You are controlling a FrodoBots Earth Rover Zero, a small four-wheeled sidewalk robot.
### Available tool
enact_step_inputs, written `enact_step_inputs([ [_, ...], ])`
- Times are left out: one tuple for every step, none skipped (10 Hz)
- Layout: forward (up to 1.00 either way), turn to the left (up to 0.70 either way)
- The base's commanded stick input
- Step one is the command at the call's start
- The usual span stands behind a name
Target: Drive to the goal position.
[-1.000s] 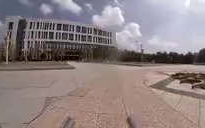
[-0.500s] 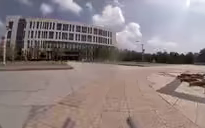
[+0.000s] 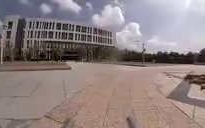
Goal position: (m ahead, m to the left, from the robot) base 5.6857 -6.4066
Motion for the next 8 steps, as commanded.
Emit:
enact_step_inputs([
  [0.7,0.05],
  [0.7,0.05],
  [0.7,0.05],
  [0.7,0.05],
  [0.7,0.05],
  [0.7,0.05],
  [0.7,0.05],
  [0.7,0.05],
])
